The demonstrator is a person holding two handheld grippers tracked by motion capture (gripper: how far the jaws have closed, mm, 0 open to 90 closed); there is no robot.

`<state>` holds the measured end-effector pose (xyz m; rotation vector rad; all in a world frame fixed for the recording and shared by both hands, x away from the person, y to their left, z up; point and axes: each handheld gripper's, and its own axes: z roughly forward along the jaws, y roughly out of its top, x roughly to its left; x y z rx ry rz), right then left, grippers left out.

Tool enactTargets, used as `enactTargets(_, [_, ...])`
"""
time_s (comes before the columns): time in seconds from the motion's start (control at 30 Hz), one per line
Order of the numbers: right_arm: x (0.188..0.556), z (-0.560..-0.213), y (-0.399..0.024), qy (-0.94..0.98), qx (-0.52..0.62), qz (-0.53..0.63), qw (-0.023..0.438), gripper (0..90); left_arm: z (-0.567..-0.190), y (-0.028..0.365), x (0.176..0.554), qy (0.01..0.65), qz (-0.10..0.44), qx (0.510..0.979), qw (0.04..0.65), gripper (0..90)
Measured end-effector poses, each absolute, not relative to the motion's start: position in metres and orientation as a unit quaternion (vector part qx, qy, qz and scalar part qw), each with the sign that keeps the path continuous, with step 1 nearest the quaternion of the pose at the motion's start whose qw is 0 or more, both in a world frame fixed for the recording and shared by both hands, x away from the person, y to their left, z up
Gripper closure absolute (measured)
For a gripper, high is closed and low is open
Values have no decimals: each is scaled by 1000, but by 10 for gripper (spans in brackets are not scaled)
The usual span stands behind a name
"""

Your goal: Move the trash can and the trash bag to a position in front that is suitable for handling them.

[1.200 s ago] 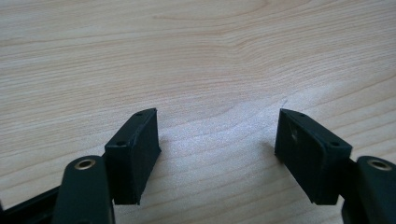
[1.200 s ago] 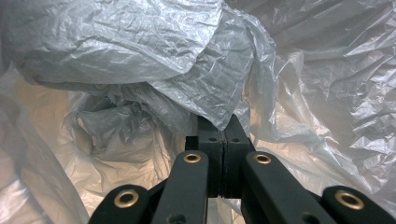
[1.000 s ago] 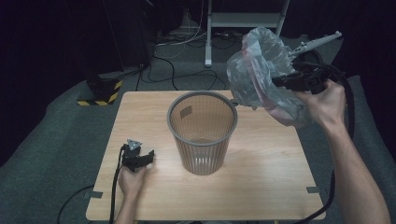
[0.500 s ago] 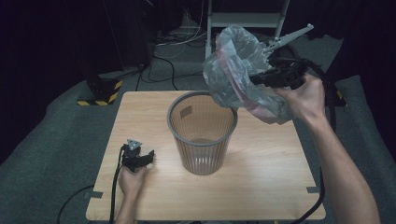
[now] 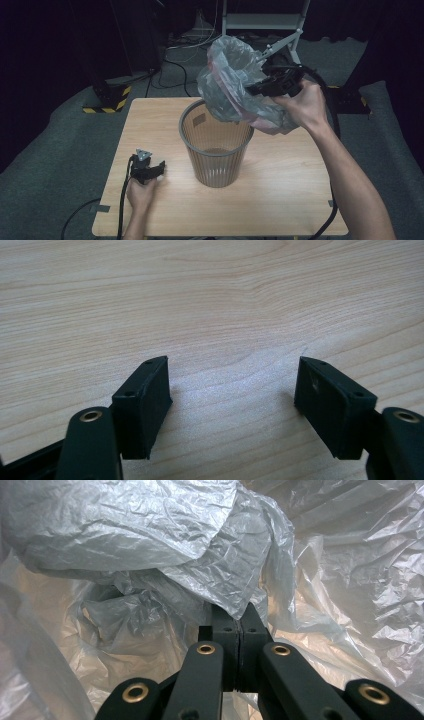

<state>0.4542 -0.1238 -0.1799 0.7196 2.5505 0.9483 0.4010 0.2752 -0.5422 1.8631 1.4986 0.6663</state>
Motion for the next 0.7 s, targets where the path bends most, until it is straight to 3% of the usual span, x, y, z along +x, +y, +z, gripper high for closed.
enactTargets(0.7, [462, -224, -74, 928, 219, 275, 119, 898, -542, 275, 401, 571, 254, 710, 324, 306])
